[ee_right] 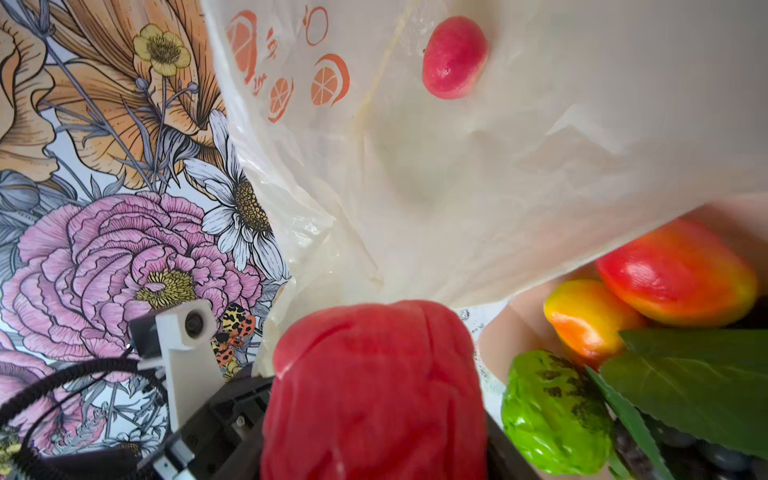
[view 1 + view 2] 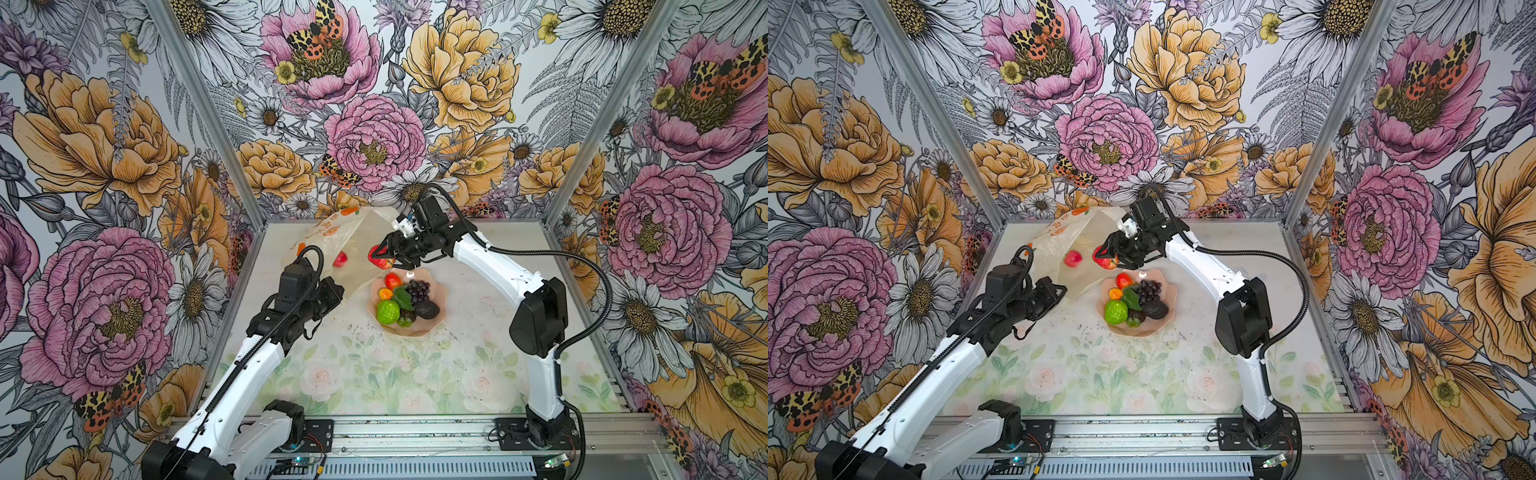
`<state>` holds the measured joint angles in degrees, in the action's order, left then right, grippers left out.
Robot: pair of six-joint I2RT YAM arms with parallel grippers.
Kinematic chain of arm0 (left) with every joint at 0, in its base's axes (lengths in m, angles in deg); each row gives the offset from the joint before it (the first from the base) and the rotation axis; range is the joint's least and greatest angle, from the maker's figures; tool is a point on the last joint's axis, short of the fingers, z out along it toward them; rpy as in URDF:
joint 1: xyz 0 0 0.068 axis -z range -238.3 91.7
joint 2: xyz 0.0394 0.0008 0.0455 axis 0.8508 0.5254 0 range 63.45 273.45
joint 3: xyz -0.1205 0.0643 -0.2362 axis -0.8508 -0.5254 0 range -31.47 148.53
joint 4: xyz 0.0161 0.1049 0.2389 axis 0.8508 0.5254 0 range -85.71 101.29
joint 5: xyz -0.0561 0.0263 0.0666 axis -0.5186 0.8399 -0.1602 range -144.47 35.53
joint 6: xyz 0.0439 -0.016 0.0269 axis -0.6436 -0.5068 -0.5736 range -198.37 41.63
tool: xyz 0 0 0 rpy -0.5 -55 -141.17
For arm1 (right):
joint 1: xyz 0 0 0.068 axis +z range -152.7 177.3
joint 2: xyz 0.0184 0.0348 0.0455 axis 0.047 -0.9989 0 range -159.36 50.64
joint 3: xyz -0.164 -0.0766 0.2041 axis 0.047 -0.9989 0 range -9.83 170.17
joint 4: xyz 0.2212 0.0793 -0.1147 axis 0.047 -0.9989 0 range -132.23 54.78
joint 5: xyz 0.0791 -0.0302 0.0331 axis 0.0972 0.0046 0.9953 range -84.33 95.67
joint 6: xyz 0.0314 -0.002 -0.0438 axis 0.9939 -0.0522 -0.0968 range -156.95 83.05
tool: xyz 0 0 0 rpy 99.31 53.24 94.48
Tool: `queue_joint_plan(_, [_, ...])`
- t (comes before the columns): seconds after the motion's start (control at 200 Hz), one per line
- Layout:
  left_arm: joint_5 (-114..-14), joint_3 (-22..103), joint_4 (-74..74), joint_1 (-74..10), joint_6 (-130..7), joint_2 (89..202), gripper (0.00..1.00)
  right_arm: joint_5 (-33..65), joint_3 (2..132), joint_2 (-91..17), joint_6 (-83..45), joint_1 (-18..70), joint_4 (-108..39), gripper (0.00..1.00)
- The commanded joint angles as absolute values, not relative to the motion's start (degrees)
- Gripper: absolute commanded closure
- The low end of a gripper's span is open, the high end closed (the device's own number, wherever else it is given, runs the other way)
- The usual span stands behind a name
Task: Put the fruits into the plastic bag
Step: 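Lift the red wrinkled fruit with the right gripper and carry it into the bag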
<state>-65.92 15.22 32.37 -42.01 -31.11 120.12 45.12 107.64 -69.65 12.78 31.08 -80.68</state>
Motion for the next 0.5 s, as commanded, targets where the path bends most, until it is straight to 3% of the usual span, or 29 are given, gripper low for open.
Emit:
queue_joint_plan(0.0, [-64.01, 17.21, 30.16, -39.42, -30.22, 121.23, 1.0, 41.18, 114.04, -74.25, 16.47, 32.45, -79.53, 0.54])
queue_joint_plan(0.495, [-60.44, 16.54, 28.65, -32.31, -27.05, 121.87, 1.0, 35.36, 133.79, -94.62, 24.92, 32.99, -79.38, 0.5])
